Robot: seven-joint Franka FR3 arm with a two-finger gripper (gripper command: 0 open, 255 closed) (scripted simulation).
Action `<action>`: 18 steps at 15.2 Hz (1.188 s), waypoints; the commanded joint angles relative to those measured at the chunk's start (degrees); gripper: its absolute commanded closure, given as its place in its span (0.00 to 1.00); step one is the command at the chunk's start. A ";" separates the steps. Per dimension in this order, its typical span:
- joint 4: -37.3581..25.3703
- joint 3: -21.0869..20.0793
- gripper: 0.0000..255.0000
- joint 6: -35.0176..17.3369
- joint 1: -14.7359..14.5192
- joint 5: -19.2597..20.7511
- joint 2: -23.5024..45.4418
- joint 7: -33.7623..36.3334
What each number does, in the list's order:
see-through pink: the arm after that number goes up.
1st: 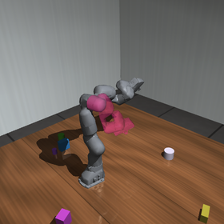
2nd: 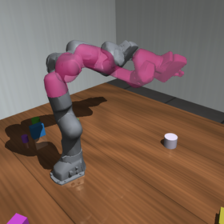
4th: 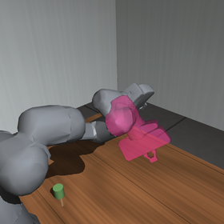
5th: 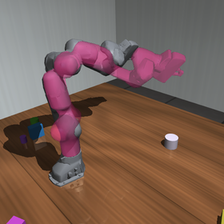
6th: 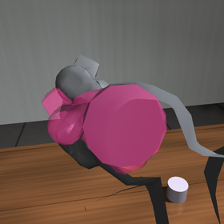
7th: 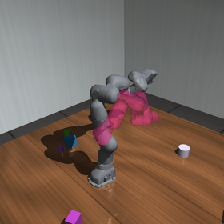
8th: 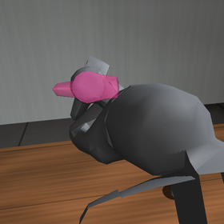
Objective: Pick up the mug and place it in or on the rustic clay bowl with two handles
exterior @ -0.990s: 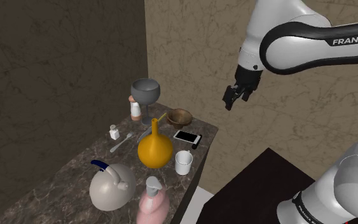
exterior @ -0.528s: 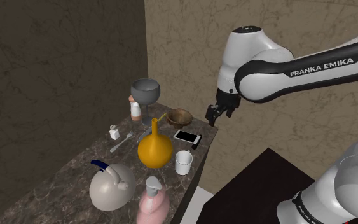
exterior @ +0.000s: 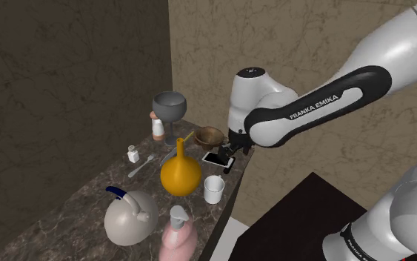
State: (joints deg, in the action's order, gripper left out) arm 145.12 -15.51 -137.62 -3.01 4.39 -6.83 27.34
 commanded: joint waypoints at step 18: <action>-16.51 3.21 0.00 -15.92 -8.15 16.00 36.41 21.61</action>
State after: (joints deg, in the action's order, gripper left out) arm 128.69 -12.65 -152.92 -10.92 20.01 28.91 48.65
